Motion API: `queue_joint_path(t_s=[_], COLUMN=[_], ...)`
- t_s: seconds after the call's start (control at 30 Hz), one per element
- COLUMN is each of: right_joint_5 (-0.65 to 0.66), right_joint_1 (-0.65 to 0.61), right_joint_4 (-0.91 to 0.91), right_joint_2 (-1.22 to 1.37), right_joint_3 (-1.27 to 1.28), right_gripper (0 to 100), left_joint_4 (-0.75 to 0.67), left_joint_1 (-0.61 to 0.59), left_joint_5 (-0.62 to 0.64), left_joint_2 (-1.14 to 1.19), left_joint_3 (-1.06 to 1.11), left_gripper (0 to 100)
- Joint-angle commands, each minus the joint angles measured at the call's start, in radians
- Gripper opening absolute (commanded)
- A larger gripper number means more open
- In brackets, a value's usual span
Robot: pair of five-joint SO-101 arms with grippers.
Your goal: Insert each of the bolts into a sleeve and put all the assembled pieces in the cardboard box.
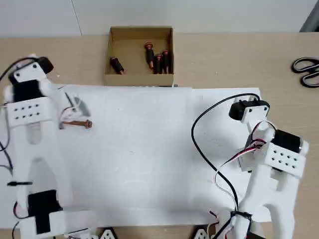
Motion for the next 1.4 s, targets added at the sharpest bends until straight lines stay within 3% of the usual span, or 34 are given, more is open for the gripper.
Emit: queue_joint_path(t_s=[0.0, 0.33, 0.47, 0.53, 0.63, 0.77, 1.03, 1.2, 1.37], right_joint_5=[0.009, 0.009, 0.005, 0.002, 0.002, 0.003, 0.003, 0.003, 0.003], right_joint_1=[0.004, 0.002, 0.002, 0.002, 0.002, 0.002, 0.005, 0.004, 0.004], right_joint_4=[0.002, 0.002, 0.002, 0.004, 0.007, 0.002, 0.010, 0.008, 0.010], right_joint_2=[-0.031, -0.031, -0.031, -0.031, -0.031, -0.031, -0.033, -0.038, -0.038], right_joint_3=[-0.011, -0.009, -0.008, -0.008, -0.006, -0.006, -0.006, -0.006, -0.006], right_gripper=[0.3, 0.3, 0.3, 0.3, 0.3, 0.3, 0.4, 0.4, 0.4], left_joint_4=[0.028, -0.049, -0.058, -0.092, -0.163, -0.163, -0.117, -0.080, -0.101], left_joint_1=[-0.035, -0.034, -0.046, -0.031, 0.011, 0.083, 0.098, 0.092, 0.075], left_joint_5=[-0.110, -0.109, -0.163, -0.308, -0.431, -0.749, -1.243, -1.508, -1.691], left_joint_2=[-0.092, -0.130, -0.114, -0.098, -0.063, -0.017, -0.011, 0.006, 0.103], left_joint_3=[-0.059, -0.065, -0.048, -0.045, -0.047, -0.050, -0.045, -0.039, -0.039], left_gripper=[12, 8, 8, 8, 8, 8, 8, 8, 8])
